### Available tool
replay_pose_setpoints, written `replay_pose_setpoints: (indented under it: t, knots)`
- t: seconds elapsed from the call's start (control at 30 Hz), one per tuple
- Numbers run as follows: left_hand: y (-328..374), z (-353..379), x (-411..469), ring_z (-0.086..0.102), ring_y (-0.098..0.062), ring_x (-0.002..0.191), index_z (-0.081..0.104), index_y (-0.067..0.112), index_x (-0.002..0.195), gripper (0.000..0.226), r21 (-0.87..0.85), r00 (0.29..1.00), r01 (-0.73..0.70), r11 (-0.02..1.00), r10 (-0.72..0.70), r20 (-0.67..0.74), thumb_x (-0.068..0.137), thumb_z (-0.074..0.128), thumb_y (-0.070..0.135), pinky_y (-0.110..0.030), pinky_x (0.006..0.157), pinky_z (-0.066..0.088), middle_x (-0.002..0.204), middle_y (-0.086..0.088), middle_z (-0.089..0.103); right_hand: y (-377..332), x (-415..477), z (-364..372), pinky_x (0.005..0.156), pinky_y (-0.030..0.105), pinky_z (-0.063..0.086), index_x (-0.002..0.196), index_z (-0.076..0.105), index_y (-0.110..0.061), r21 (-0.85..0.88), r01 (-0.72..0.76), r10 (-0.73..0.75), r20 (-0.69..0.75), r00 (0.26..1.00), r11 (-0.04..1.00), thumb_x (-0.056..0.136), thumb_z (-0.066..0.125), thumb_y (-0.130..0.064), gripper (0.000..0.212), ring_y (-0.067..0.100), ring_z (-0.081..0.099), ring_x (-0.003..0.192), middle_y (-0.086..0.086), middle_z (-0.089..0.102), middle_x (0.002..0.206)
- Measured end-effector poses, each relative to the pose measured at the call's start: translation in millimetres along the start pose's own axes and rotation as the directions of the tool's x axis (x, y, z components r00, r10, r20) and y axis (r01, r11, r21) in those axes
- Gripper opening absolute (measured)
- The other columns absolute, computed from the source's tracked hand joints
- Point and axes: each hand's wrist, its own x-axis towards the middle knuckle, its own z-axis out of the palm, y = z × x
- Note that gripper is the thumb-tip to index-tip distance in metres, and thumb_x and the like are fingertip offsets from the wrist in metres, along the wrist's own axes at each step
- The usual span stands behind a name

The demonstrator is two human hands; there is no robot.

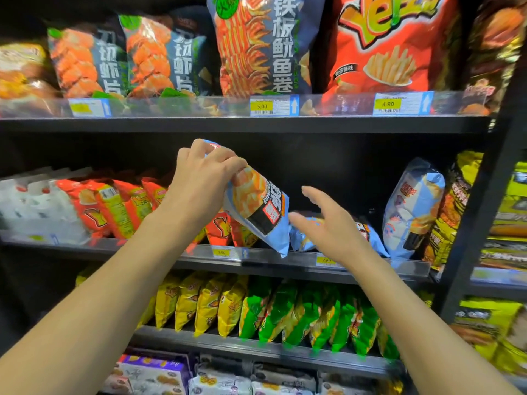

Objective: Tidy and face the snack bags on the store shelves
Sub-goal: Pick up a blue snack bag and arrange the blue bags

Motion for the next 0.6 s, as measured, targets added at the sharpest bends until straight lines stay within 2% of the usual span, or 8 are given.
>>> replay_pose_setpoints:
  t: [0.07, 0.17, 0.23, 0.4, 0.5, 0.53, 0.6]
  knots:
    - [7.1, -6.5, 1.0, 0.042, -0.036, 0.125, 0.062, 0.028, 0.142, 0.068, 0.002, 0.999, -0.018, 1.000, 0.018, 0.033, 0.082, 0.086, 0.009, -0.043, 0.087, 0.028, 0.146, 0.000, 0.059, -28.1, -10.0, 8.1, 0.113, 0.030, 0.034, 0.162, 0.027, -0.030, -0.102, 0.099, -0.095, 0.047, 0.994, 0.990, 0.089, 0.072, -0.057, 0.090, 0.008, 0.031, 0.149, -0.010, 0.034, 0.165]
    - [23.3, -11.7, 1.5, 0.037, -0.028, 0.130, 0.051, 0.038, 0.149, 0.069, 0.021, 0.991, -0.051, 0.998, 0.048, 0.125, 0.090, 0.082, 0.020, -0.042, 0.096, 0.033, 0.152, 0.008, 0.050, -43.4, -15.2, 31.6, 0.125, 0.039, 0.027, 0.164, 0.015, -0.028, -0.364, 0.212, -0.216, 0.031, 0.976, 0.907, 0.081, 0.074, -0.069, 0.110, 0.014, 0.021, 0.155, -0.007, 0.023, 0.169]
    - [30.8, -12.2, 1.4, 0.037, -0.026, 0.130, 0.048, 0.042, 0.151, 0.069, 0.029, 0.985, -0.072, 0.997, 0.067, 0.158, 0.092, 0.079, 0.022, -0.041, 0.098, 0.034, 0.153, 0.010, 0.048, -41.4, -17.9, 44.5, 0.127, 0.042, 0.025, 0.164, 0.010, -0.027, -0.437, 0.201, -0.222, 0.003, 0.975, 0.876, 0.079, 0.075, -0.070, 0.116, 0.017, 0.020, 0.156, -0.005, 0.020, 0.170]
    - [34.2, -9.7, -2.3, 0.039, -0.024, 0.133, 0.043, 0.043, 0.153, 0.066, 0.012, 0.975, -0.113, 0.993, 0.109, 0.196, 0.097, 0.074, 0.025, -0.040, 0.103, 0.036, 0.155, 0.012, 0.048, -31.7, -27.3, 52.7, 0.116, 0.042, 0.042, 0.161, 0.015, -0.026, -0.438, 0.167, -0.220, -0.072, 0.973, 0.884, 0.085, 0.082, -0.046, 0.104, 0.019, 0.036, 0.144, -0.004, 0.033, 0.161]
    - [29.6, -11.4, -6.7, 0.041, -0.022, 0.140, 0.040, 0.041, 0.155, 0.064, -0.081, 0.981, -0.105, 0.991, 0.116, 0.153, 0.098, 0.068, 0.047, -0.044, 0.111, 0.034, 0.156, 0.013, 0.050, -29.3, -29.3, 52.4, 0.110, 0.040, 0.046, 0.159, 0.024, -0.028, -0.398, 0.129, -0.181, -0.094, 0.979, 0.908, 0.085, 0.082, -0.043, 0.096, 0.016, 0.043, 0.138, -0.005, 0.042, 0.154]
    - [24.6, -12.9, -9.5, 0.042, -0.022, 0.141, 0.042, 0.040, 0.155, 0.066, -0.152, 0.989, -0.069, 0.986, 0.087, 0.118, 0.096, 0.066, 0.057, -0.046, 0.112, 0.033, 0.154, 0.013, 0.052, -29.5, -31.1, 50.5, 0.105, 0.036, 0.048, 0.157, 0.029, -0.030, -0.325, 0.104, -0.146, -0.109, 0.983, 0.940, 0.083, 0.084, -0.042, 0.092, 0.013, 0.048, 0.132, -0.008, 0.047, 0.148]
    - [11.9, -14.2, -17.5, 0.046, -0.021, 0.140, 0.048, 0.037, 0.153, 0.071, -0.374, 0.999, 0.038, 0.927, -0.024, 0.044, 0.091, 0.065, 0.068, -0.048, 0.111, 0.038, 0.151, 0.013, 0.056, -28.1, -35.1, 44.7, 0.089, 0.019, 0.049, 0.144, 0.041, -0.034, -0.052, 0.026, -0.033, -0.144, 0.989, 0.998, 0.080, 0.087, -0.036, 0.078, -0.003, 0.056, 0.112, -0.022, 0.058, 0.124]
